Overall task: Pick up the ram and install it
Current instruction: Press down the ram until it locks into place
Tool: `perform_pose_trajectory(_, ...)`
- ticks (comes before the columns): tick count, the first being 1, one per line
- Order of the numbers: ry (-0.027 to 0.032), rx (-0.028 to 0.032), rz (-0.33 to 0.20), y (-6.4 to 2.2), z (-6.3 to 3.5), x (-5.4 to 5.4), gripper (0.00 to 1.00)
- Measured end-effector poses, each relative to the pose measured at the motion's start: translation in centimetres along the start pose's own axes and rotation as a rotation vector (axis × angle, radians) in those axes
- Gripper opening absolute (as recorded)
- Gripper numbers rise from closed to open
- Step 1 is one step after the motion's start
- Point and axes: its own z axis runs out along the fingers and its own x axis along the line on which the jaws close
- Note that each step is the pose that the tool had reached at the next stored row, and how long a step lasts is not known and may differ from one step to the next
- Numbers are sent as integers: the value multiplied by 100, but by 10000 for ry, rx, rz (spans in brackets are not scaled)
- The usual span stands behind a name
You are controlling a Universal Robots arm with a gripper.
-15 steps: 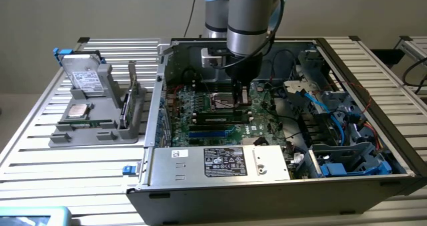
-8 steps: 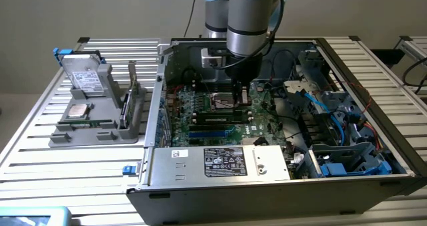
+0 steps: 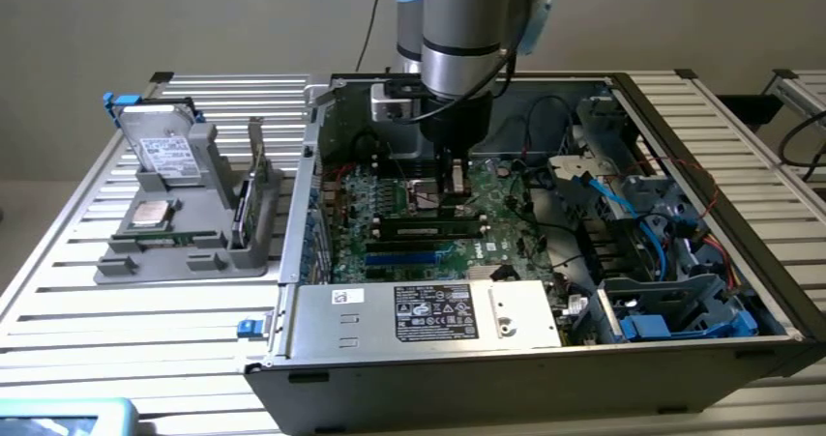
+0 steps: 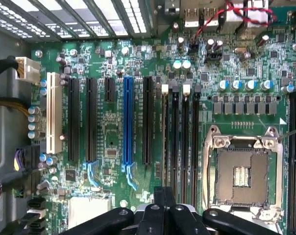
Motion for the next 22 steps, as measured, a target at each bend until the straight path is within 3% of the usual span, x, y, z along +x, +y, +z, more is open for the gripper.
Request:
perform_pose_trajectory(9,-4,5,2,213,24,-1,11)
perform_pose_trajectory(22,-2,4,1,263,102,-35,11)
